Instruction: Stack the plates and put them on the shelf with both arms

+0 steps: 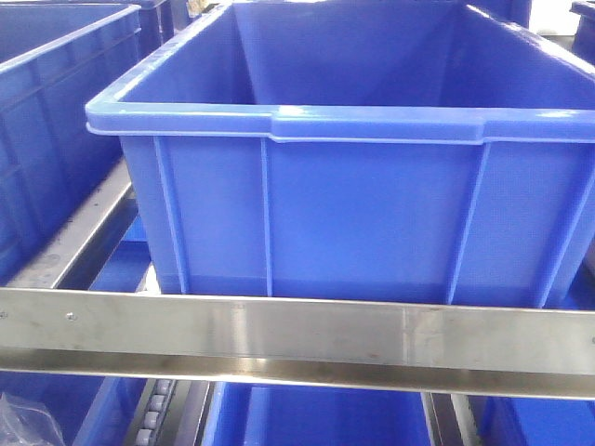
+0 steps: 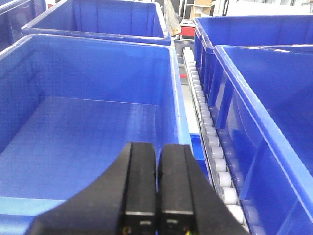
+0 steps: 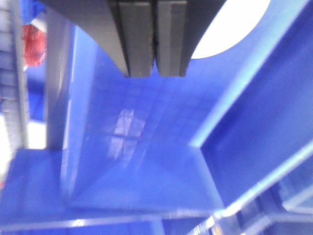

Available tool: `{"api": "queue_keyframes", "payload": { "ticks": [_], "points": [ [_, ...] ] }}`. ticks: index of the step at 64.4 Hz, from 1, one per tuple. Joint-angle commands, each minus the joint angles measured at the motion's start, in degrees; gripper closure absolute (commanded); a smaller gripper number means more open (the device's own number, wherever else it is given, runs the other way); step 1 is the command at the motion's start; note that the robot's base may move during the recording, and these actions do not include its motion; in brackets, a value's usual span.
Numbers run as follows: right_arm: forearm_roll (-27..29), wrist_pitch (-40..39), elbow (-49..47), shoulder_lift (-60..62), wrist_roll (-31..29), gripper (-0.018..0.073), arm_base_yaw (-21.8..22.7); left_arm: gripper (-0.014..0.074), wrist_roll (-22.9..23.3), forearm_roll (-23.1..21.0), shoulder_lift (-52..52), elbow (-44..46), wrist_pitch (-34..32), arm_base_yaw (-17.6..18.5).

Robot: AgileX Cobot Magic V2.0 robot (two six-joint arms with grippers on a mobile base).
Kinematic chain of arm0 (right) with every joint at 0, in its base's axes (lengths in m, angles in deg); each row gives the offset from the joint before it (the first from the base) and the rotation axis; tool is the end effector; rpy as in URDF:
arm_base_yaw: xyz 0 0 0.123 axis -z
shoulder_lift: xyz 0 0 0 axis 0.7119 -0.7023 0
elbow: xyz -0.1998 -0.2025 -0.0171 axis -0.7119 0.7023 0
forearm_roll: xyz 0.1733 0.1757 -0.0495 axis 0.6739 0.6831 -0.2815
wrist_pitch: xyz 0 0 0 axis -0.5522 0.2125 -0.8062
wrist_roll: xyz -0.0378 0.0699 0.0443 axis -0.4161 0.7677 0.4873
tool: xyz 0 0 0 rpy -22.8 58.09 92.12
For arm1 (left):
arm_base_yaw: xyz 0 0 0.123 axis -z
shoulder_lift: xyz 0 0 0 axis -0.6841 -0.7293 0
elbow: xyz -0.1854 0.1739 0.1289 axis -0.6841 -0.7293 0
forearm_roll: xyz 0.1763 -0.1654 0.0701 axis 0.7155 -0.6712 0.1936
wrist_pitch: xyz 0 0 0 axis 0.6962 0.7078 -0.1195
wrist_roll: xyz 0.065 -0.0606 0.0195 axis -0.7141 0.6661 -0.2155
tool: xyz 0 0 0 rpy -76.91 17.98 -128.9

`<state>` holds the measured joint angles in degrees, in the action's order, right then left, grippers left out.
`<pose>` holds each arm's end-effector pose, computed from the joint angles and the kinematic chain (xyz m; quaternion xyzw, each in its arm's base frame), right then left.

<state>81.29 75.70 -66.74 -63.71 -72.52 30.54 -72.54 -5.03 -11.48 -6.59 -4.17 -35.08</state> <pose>0.1928 0.0457 0.3247 -0.0428 0.7410 0.0956 0.6633 0.1181 -0.0150 0.2890 0.0188 0.7164 -0.0662 0.6942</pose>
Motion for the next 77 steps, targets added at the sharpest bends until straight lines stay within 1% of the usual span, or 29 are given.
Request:
{"api": "queue_keyframes", "payload": {
  "ticks": [1, 7, 19, 22, 27, 35, 43, 51, 56, 63, 66, 72, 77],
  "points": [
    [-0.81, -2.7, 1.11, 5.4, -0.34, 0.0509, 0.17, 0.0514, 0.38, -0.34, -0.21, 1.71, -4.81, -0.01],
    [-0.81, 2.34, 3.03, 11.63, -0.34, 0.0509, 0.17, 0.0514, 0.38, -0.34, -0.21, 1.71, -4.81, -0.01],
    [-0.81, 18.51, 3.76, 23.14, -0.34, 0.0509, 0.17, 0.0514, 0.38, -0.34, -0.21, 1.71, -4.81, -0.01],
    [-0.81, 21.44, 3.76, 25.7, -0.34, 0.051, 0.17, 0.0514, 0.38, -0.34, -0.21, 1.71, -4.81, -0.01],
    [-0.81, 23.81, 3.76, 29.15, -0.34, 0.051, 0.17, 0.0514, 0.38, -0.34, -0.21, 1.71, -4.81, -0.01],
    [-0.75, 23.4, 3.76, 32.66, -0.34, 0.051, 0.17, 0.0514, 0.38, -0.34, -0.21, 1.71, -4.81, -0.01],
    [-0.75, 22.02, 3.8, 33.37, -0.34, 0.051, 0.17, 0.0514, 0.38, -0.34, -0.21, 1.71, -4.81, -0.01],
    [-0.75, 18.18, 5.57, 34.11, -0.34, 0.051, 0.26, 0.0514, 0.38, -0.34, -0.21, 1.71, -4.81, -0.01],
    [-0.75, 16.06, 7.84, 35.18, -0.34, 0.051, 2.68, 0.0514, 0.38, -0.34, -0.21, 1.71, -4.81, -0.01],
    [-0.7, 14.49, 13.0, 38.23, -0.28, 0.051, 8.06, 0.0514, 0.38, -0.34, -0.21, 1.71, -4.81, -0.01],
    [-0.7, 14.18, 15.2, 39.93, -0.28, 0.051, 9.51, 0.0514, 0.38, -0.34, -0.21, 1.71, -4.81, -0.01],
    [-0.7, 12.32, 19.52, 43.94, -0.28, 0.051, 10.9, 0.0514, 0.38, -0.34, -0.21, 1.71, -4.81, -0.01],
    [-0.7, 10.33, 22.58, 45.98, -0.28, 0.051, 10.99, 0.0514, 0.38, -0.34, -0.21, 1.71, -4.81, -0.01]
  ]
}}
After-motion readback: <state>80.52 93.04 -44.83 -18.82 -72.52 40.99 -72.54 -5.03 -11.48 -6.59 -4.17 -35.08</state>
